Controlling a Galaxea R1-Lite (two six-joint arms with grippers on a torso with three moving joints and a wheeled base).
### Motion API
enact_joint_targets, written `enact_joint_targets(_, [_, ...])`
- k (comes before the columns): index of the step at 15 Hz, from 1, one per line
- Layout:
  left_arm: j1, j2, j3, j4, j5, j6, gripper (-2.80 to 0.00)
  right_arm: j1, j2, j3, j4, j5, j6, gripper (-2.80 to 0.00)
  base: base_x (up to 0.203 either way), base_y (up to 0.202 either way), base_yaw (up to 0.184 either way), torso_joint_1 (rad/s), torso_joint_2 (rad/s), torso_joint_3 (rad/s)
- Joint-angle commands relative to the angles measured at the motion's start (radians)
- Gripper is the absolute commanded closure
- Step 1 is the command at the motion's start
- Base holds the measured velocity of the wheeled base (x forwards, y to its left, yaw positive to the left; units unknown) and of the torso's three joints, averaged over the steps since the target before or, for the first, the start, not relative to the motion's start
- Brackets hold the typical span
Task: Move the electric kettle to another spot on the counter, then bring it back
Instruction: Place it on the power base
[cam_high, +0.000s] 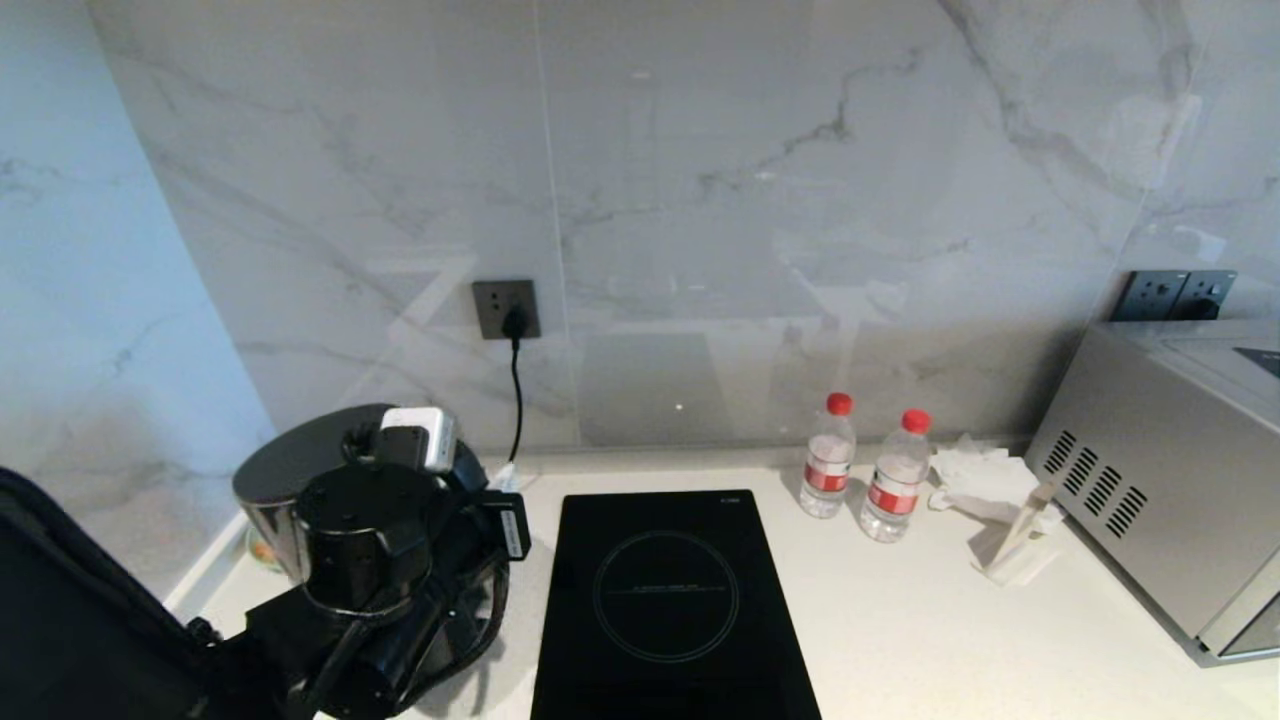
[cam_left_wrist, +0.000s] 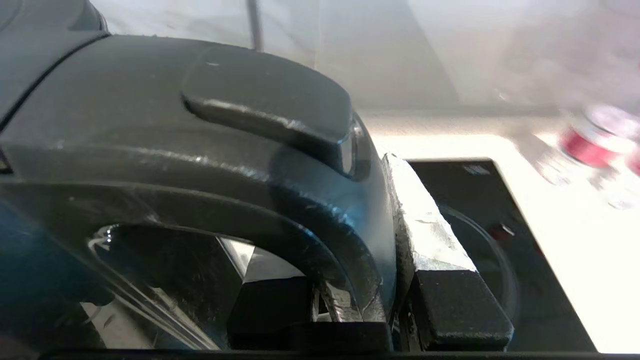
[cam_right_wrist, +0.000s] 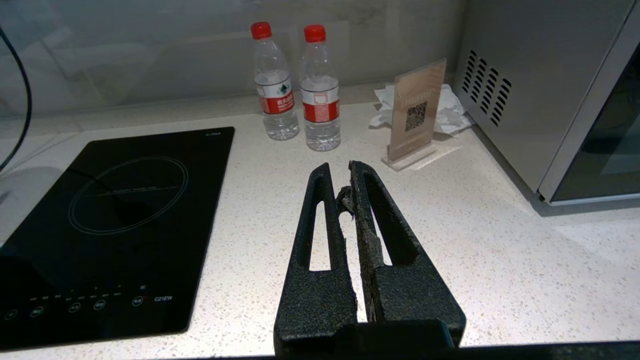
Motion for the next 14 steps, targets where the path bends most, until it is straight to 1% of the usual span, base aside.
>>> enact_joint_targets(1, [0.022, 0.076, -0.04, -0.007, 0.003, -0.001, 0.0, 0.0, 0.001, 0.0, 0.0, 0.0, 0.0, 0.0, 0.0, 0.0, 0.0, 0.0, 0.0, 0.0])
enact_joint_targets(3, [0.04, 0.145, -0.071, -0.013, 0.002, 0.002, 0.0, 0.0, 0.001, 0.0, 0.0, 0.0, 0.0, 0.0, 0.0, 0.0, 0.0, 0.0, 0.0, 0.0])
enact_joint_targets(6, [0.089, 0.243, -0.149, -0.016, 0.002, 0.004, 0.0, 0.0, 0.001, 0.0, 0.0, 0.0, 0.0, 0.0, 0.0, 0.0, 0.0, 0.0, 0.0, 0.0])
enact_joint_targets(9, [0.105, 0.305, -0.194, -0.021, 0.004, 0.004, 0.0, 0.0, 0.001, 0.0, 0.0, 0.0, 0.0, 0.0, 0.0, 0.0, 0.0, 0.0, 0.0, 0.0])
enact_joint_targets(14, [0.143, 0.371, -0.216, -0.044, 0.004, 0.004, 0.0, 0.0, 0.001, 0.0, 0.0, 0.0, 0.0, 0.0, 0.0, 0.0, 0.0, 0.0, 0.0, 0.0])
